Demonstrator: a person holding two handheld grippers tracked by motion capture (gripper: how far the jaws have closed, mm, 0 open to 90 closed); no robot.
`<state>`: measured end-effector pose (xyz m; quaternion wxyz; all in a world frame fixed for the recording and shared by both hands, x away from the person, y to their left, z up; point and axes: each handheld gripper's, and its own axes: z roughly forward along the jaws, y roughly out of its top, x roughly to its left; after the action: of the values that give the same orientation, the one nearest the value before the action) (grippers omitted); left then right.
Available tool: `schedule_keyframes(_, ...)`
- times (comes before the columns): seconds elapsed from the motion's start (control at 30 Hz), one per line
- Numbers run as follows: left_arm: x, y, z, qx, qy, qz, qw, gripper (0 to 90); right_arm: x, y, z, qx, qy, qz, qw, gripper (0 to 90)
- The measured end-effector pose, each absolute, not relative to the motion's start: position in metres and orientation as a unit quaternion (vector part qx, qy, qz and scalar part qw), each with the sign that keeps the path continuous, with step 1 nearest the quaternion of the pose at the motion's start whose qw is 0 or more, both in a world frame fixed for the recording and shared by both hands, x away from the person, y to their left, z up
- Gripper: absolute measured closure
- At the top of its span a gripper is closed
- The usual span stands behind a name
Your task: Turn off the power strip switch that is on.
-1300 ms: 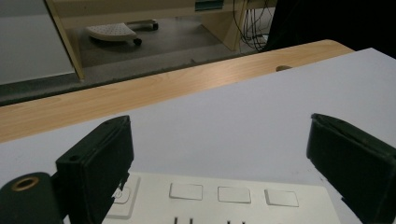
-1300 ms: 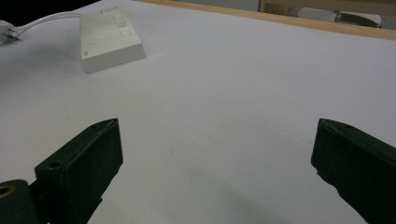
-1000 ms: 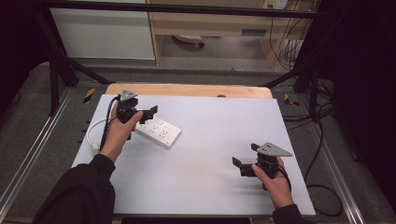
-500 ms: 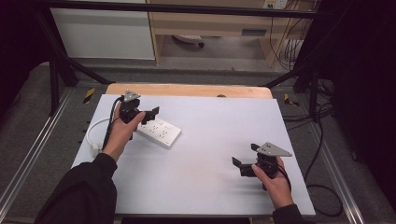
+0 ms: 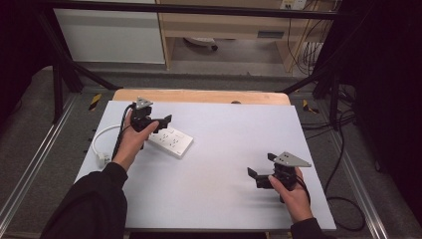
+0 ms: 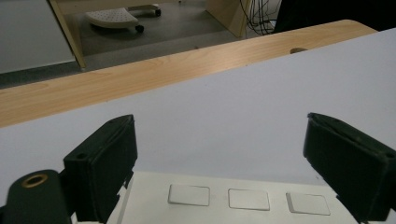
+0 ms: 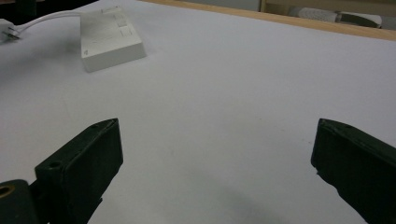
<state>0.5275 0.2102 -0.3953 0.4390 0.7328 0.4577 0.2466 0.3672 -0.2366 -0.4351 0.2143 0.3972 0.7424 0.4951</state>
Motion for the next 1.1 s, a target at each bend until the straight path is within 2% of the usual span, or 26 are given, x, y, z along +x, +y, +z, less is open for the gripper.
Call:
schedule_keyframes(0.1,0.528,0.208,-0.397,0.737,0.459,0.244,0.433,17.3,0.367,-0.237,-0.435,0.397,0.743,0.495,0.215,2.6)
schedule_keyframes(0.13,0.528,0.207,-0.398,0.738,0.457,0.244,0.432,23.9,0.367,-0.237,-0.435,0.397,0.743,0.495,0.215,2.6)
schedule_keyframes(0.2,0.528,0.205,-0.400,0.743,0.454,0.245,0.427,29.4,0.367,-0.237,-0.435,0.396,0.743,0.495,0.215,2.6)
schedule_keyframes(0.37,0.529,0.201,-0.403,0.749,0.452,0.235,0.424,50.6,0.367,-0.237,-0.435,0.396,0.743,0.495,0.215,2.7)
schedule_keyframes(0.5,0.529,0.198,-0.406,0.755,0.442,0.232,0.425,62.0,0.367,-0.237,-0.435,0.395,0.743,0.496,0.216,2.6)
schedule_keyframes(0.87,0.530,0.192,-0.412,0.763,0.438,0.205,0.429,84.9,0.367,-0.237,-0.435,0.395,0.742,0.496,0.216,2.7)
schedule_keyframes(0.97,0.530,0.192,-0.413,0.765,0.438,0.199,0.428,89.0,0.367,-0.237,-0.435,0.395,0.743,0.496,0.216,2.7)
schedule_keyframes(1.1,0.531,0.191,-0.415,0.769,0.437,0.195,0.424,89.9,0.367,-0.237,-0.434,0.395,0.743,0.496,0.215,2.7)
